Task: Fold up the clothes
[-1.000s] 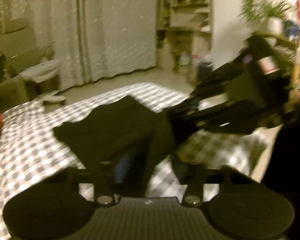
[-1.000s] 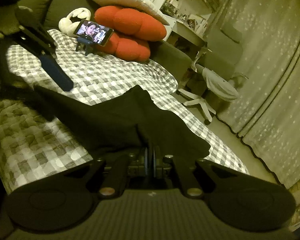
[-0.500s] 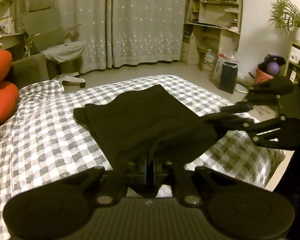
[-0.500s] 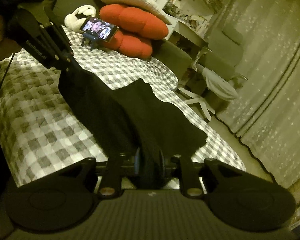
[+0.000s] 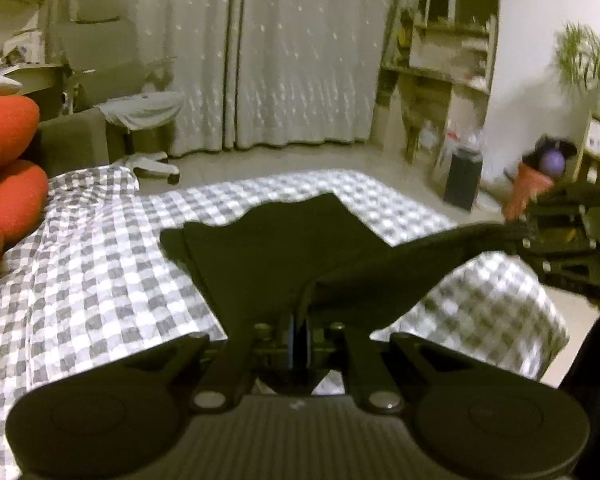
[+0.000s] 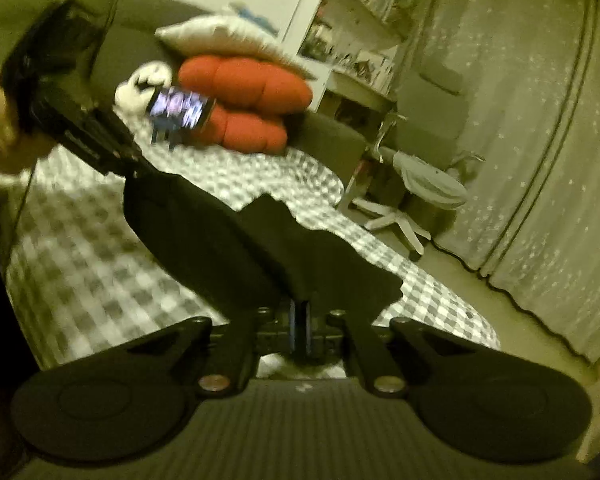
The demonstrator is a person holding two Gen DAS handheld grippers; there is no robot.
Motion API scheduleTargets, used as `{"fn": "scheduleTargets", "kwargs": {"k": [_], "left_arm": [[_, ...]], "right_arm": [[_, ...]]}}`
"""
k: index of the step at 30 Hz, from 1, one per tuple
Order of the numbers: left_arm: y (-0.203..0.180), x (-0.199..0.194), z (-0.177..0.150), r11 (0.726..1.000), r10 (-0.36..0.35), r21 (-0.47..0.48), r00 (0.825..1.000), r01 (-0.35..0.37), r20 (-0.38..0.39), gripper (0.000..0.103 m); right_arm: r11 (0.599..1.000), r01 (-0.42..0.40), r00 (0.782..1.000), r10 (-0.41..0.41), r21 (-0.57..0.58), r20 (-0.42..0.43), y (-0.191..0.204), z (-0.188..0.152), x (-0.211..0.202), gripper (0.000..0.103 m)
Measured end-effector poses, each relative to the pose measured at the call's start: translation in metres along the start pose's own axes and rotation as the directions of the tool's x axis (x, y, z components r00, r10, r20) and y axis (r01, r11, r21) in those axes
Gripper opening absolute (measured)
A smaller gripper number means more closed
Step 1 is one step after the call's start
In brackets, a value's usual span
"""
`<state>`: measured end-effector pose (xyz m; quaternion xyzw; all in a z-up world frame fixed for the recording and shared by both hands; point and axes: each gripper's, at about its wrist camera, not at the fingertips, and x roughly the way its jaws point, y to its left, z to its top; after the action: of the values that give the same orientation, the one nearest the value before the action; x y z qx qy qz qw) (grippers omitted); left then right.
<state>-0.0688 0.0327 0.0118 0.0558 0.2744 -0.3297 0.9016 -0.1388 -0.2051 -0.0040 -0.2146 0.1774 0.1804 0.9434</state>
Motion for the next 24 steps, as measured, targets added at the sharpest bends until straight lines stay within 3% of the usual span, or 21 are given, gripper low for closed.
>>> {"fn": "scheduleTargets", "kwargs": {"k": [6, 14, 19, 24], "left_arm": [[0.004, 0.006, 0.010, 1.000, 0.013, -0.007, 1.000, -0.012, 0.020, 0.007], [0.042, 0.026, 0.030, 0.981, -0.082, -0.174, 0.997, 0.082, 0.008, 0.011], [0.051, 0.037, 0.032, 0.967, -0.108, -0.230, 0.994, 0.109, 0.015, 0.011], [0.059, 0.039, 0.030, 0.946, -0.126, -0.297, 0.991, 0.131, 0.035, 0.025]], "right_arm": [[0.998, 0.041, 0.998, -0.042, 0.051, 0.036, -0.004, 0.008, 0.003, 0.003], [0.983, 0.080, 0.997, -0.083, 0.163, 0.012, -0.026, 0.019, 0.025, 0.003], [0.973, 0.077, 0.997, -0.079, 0.216, -0.001, -0.035, 0.022, 0.033, 0.003], [0.956, 0.080, 0.997, -0.082, 0.282, -0.003, -0.045, 0.021, 0.037, 0.003]]}}
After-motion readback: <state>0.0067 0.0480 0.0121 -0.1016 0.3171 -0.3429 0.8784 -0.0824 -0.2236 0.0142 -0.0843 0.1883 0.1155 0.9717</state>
